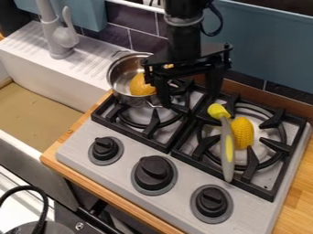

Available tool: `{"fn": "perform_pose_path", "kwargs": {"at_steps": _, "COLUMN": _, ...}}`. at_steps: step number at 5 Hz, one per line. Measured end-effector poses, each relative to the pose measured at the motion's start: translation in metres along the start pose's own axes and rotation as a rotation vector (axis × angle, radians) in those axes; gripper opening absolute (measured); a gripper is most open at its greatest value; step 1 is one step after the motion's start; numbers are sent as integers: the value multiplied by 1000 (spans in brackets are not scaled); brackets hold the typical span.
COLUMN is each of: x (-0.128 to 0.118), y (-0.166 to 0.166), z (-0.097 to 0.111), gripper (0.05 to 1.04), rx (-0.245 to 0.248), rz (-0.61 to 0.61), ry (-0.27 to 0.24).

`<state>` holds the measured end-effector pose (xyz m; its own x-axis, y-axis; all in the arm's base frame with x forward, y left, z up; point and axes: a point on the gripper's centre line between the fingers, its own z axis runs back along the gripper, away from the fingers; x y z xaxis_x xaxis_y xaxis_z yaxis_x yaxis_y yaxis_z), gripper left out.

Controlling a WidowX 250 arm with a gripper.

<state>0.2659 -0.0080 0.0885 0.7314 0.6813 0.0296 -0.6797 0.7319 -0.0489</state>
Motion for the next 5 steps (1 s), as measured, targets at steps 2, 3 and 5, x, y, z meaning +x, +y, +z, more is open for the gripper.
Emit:
{"fn": "perform_pose_path", "kwargs": {"at_steps": 2, "x": 6, "y": 13, "z": -7, "gripper": 999, "rx": 1, "rz": 80, "ry": 40}}
{"fn": "perform_pose_path", "kwargs": {"at_steps": 3, "x": 24, "y": 29, "z": -5, "gripper": 999, "rx": -12, "rz": 169, "ry": 60}}
{"fn": "perform_pose_path", "kwargs": {"at_steps": 5, "x": 51, "y": 67, "z": 5, "gripper": 999, "rx": -82, "rz": 342, "ry": -24}}
